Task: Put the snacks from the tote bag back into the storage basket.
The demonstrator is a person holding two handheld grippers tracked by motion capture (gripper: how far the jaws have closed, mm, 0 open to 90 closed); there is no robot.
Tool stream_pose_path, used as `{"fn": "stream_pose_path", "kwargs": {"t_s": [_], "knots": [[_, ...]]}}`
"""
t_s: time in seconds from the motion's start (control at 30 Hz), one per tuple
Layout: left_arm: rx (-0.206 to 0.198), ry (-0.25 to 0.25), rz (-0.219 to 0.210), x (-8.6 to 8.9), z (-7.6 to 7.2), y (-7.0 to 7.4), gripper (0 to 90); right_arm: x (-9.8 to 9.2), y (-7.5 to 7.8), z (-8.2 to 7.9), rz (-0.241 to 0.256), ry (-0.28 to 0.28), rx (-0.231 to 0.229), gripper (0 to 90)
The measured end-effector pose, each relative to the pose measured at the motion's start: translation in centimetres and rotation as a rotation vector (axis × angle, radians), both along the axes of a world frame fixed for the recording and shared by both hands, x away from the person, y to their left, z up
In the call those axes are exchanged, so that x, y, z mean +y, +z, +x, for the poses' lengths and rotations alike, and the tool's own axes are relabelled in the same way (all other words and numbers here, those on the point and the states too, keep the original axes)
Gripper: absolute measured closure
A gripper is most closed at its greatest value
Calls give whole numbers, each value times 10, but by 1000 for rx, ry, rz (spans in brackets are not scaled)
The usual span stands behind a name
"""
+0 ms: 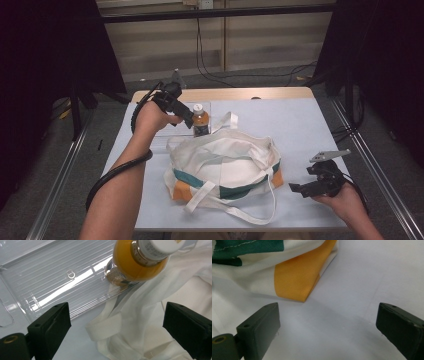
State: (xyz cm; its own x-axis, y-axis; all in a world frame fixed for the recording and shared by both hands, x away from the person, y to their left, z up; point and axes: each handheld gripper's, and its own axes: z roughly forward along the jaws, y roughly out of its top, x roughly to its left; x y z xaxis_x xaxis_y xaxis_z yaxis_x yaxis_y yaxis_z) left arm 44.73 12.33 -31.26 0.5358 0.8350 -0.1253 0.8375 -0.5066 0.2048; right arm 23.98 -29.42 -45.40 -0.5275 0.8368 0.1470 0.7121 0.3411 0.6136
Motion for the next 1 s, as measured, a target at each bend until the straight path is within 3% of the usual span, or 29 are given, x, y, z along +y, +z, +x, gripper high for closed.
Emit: {"fn": "stream_pose_path", "kwargs": {"t_s": [1.0], "knots": [[-22,2,-5,33,-26,2,73,4,-1,0,1,1,7,51]]}}
